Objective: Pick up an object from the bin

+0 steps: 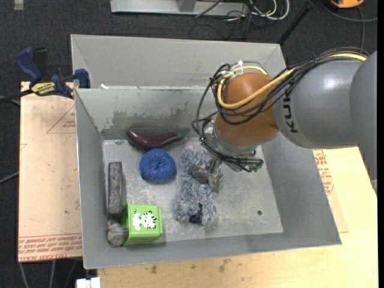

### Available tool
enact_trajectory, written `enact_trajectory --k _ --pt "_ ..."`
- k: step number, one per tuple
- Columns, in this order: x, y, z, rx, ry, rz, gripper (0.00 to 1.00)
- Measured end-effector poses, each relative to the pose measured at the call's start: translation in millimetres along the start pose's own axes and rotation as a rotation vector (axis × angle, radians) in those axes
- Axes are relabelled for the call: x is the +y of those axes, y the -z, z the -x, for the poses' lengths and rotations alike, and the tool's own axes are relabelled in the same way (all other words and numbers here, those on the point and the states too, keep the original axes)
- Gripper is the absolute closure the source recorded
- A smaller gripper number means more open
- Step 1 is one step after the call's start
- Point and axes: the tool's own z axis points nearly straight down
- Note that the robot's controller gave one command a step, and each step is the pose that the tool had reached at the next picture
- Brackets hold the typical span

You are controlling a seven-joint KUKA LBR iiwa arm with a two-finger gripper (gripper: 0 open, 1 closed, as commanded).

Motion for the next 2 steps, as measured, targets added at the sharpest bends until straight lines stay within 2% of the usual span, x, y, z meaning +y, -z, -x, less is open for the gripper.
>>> enact_trajectory --k 2 --pt "2 29 -1.3 0.008 -0.002 0.005 1.0"
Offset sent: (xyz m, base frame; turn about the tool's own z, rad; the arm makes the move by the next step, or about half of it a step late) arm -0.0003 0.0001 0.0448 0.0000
